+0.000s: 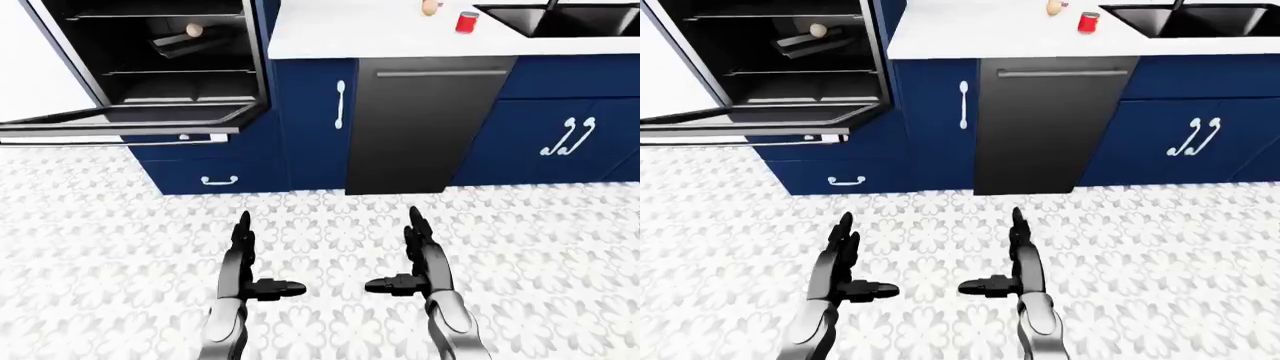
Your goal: Close the oven door.
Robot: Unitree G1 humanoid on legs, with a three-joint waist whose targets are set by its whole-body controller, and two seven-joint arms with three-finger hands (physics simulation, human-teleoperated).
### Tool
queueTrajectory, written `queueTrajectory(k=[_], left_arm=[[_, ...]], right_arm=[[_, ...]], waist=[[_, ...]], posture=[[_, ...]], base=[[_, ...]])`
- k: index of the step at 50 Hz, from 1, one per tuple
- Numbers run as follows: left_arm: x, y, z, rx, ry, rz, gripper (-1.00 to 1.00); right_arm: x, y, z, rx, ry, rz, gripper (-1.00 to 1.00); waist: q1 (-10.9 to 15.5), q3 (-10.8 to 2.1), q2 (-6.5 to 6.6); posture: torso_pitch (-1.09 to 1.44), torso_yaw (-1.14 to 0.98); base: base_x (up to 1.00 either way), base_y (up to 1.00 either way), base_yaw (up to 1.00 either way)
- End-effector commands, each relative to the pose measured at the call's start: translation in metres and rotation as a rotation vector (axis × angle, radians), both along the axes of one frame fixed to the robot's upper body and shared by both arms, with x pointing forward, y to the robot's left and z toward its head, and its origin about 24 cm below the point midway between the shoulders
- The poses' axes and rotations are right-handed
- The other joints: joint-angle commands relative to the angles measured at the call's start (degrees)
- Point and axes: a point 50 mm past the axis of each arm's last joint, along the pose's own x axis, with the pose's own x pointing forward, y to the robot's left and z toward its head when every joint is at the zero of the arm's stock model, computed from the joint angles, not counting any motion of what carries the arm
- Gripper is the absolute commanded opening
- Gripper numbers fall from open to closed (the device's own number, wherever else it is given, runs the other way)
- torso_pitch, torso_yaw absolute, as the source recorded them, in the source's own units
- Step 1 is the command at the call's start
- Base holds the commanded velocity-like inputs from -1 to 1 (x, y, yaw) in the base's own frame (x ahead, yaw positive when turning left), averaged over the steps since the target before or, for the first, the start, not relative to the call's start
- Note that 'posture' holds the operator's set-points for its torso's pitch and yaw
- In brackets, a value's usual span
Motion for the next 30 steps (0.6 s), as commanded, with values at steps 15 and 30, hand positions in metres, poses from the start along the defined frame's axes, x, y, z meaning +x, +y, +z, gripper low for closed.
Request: queueTrajectory(k=[15,30], left_arm=[[0.005,0.015,0.038,0.068,-0.211,0.008,1.0],[-0.007,0.047,0.024,0.098,-0.239,0.025,1.0]], right_arm=[[0.007,-0.001,0.035,-0.068,-0.205,0.022,1.0],[0.002,-0.036,0.031,-0.09,-0.181,0.016,1.0]], waist=[[0.41,-4.5,-0.2],[0.44,-4.73,-0.09]], posture=[[0.0,0.0],[0.0,0.0]], base=[[0.0,0.0,0.0],[0.0,0.0,0.0]])
